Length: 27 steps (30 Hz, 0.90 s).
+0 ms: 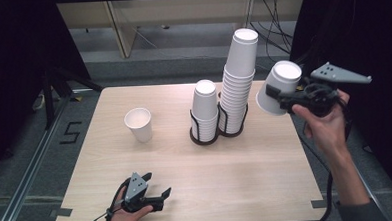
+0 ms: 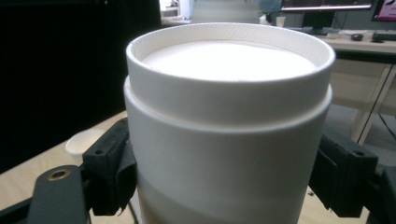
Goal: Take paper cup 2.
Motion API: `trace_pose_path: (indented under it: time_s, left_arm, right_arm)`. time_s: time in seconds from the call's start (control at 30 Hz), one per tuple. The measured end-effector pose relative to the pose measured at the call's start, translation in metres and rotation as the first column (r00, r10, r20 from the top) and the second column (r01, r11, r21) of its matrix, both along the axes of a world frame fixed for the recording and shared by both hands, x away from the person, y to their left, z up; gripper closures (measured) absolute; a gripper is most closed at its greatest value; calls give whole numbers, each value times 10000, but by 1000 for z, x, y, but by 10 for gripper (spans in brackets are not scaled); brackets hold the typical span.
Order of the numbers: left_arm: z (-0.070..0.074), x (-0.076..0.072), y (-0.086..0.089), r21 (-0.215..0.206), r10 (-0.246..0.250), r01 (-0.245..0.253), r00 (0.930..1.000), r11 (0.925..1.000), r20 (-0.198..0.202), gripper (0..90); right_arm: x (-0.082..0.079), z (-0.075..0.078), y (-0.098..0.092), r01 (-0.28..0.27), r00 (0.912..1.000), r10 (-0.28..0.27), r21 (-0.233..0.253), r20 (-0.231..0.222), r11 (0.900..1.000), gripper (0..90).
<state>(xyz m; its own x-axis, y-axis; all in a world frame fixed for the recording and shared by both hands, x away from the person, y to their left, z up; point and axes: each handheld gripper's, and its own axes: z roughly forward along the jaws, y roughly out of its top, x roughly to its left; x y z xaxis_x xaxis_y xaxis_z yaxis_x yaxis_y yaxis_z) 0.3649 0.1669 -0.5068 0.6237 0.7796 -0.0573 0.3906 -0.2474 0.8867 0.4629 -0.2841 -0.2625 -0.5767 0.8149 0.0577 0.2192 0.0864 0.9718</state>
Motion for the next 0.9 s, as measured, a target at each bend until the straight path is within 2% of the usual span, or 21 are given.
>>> trace_pose_path:
  time_s: [0.03,0.27,0.33,0.37,0.4,0.47,0.53,0.57,0.6,0.67,0.7,0.73,0.8,0.83,0.87,0.9]
  left_arm:
    - [0,0,0,61,44,-44,10000,10000,-14,146]
    - [0,0,0,-100,49,-49,10000,9999,33,146]
    - [0,0,1,-66,20,-19,10000,10000,43,146]
    - [0,0,1,-71,22,-22,10000,10000,47,146]
    - [0,0,1,-77,18,-18,10000,10000,54,146]
    - [0,0,0,-89,5,-4,10000,10000,69,146]
    - [0,1,0,-82,2,-1,10000,10000,95,146]
    - [0,1,0,-178,37,-35,9999,9998,109,146]
    - [0,1,0,-199,21,-18,9999,9998,144,146]
    - [-1,2,0,-215,21,-18,9999,9998,154,146]
    - [0,2,0,-204,21,-17,9999,9998,159,146]
    - [0,2,0,-143,28,-25,9998,9999,177,146]
    - [1,1,-1,-187,10,-6,9998,9998,199,146]
    - [1,1,0,-94,6,-4,9998,10000,190,146]
    - [1,1,-1,-119,-17,19,9997,9999,224,146]
    - [1,1,-1,-174,-29,33,9997,9998,256,146]
  right_arm:
    - [-2,-5,2,-5,10000,5,-17,79,10000,205]
    - [-14,-47,24,-896,9954,905,271,-318,9956,205]
    - [-15,-58,33,-1103,9932,1107,137,-371,9938,205]
    - [-16,-64,37,-1247,9905,1260,251,-550,9919,205]
    - [-15,-68,40,-1295,9905,1298,90,-451,9915,205]
    - [-14,-79,50,-1502,9861,1522,334,-667,9881,205]
    - [-12,-90,59,-1820,9790,1849,406,-859,9825,205]
    - [-12,-94,64,-1832,9784,1866,452,-884,9820,205]
    - [-10,-99,69,-2077,9736,2106,410,-882,9773,205]
    - [-11,-105,78,-2287,9666,2330,510,-1065,9722,205]
    - [-10,-108,82,-2339,9676,2360,335,-896,9717,205]
    - [-12,-110,87,-2432,9633,2462,399,-1073,9691,205]
    - [-13,-115,94,-2604,9584,2630,373,-1112,9648,205]
    - [-11,-118,96,-2745,9565,2755,235,-961,9613,204]
    - [-13,-120,101,-2757,9519,2790,435,-1269,9603,204]
    - [-14,-123,104,-2809,9507,2834,373,-1261,9590,204]
